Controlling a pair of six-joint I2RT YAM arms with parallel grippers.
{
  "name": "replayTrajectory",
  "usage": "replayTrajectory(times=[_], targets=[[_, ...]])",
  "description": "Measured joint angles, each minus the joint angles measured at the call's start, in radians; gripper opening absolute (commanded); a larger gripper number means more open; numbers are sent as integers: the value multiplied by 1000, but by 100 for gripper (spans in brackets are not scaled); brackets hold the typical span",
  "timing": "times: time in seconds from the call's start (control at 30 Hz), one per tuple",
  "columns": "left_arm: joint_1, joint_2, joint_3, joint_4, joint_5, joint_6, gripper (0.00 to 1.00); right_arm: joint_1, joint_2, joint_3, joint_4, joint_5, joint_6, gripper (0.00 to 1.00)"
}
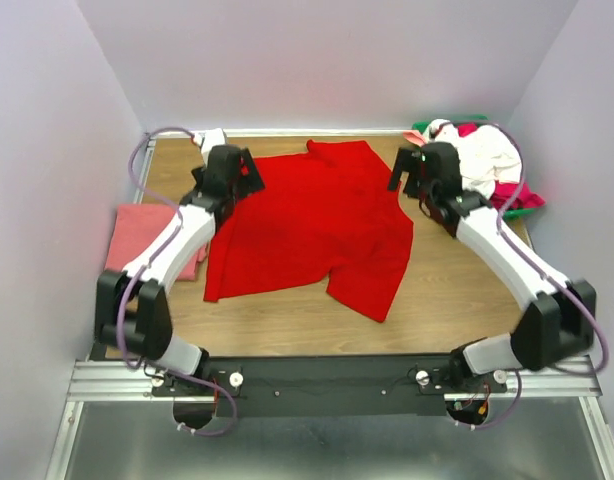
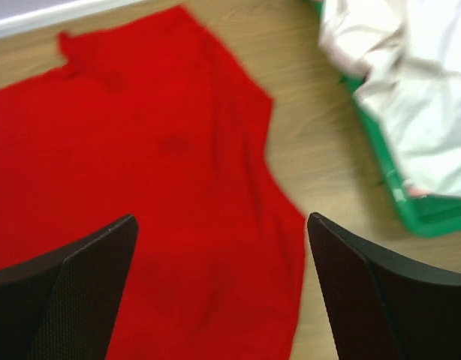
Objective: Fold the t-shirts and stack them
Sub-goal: Flatten the tshirt out
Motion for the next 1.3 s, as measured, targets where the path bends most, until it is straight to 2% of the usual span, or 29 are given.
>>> replayTrajectory(times=[0.1,0.2,0.3,0.47,0.63,0.83,1.07,1.3], targets=[[-62,-142,-185,56,24,-21,98,37,-173,-194,72,-109,52,100],[-147,-261,-369,101,57,-56,98,148,-284,-420,146,-230,120,100],[-187,-336,-510,143,82,-86,99,244,-314,-605,225,-331,193,100],[-204,-339,-618,186,113,-123,99,273,-304,-732,307,-375,285,100],[-212,-271,-617,225,121,-142,99,273,-283,-763,386,-349,354,100],[-244,-125,-563,245,121,-148,98,273,-262,-803,398,-215,420,100],[-302,106,-378,250,117,-136,98,255,-241,-821,393,-97,463,100],[-332,326,-104,226,123,-94,99,135,-242,-831,389,-20,491,100]])
